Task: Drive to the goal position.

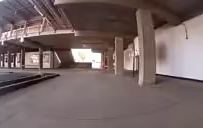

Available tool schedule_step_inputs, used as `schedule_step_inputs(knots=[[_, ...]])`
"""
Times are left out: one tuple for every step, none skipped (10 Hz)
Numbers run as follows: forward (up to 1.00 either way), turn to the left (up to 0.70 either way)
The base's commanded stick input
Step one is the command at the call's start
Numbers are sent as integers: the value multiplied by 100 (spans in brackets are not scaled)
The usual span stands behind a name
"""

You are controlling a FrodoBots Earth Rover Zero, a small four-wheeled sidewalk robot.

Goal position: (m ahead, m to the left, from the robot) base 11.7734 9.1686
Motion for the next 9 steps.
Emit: schedule_step_inputs(knots=[[50, 0], [50, 0], [50, 0], [50, 0], [50, 0], [50, 0], [50, 0], [50, 0], [50, 0]])
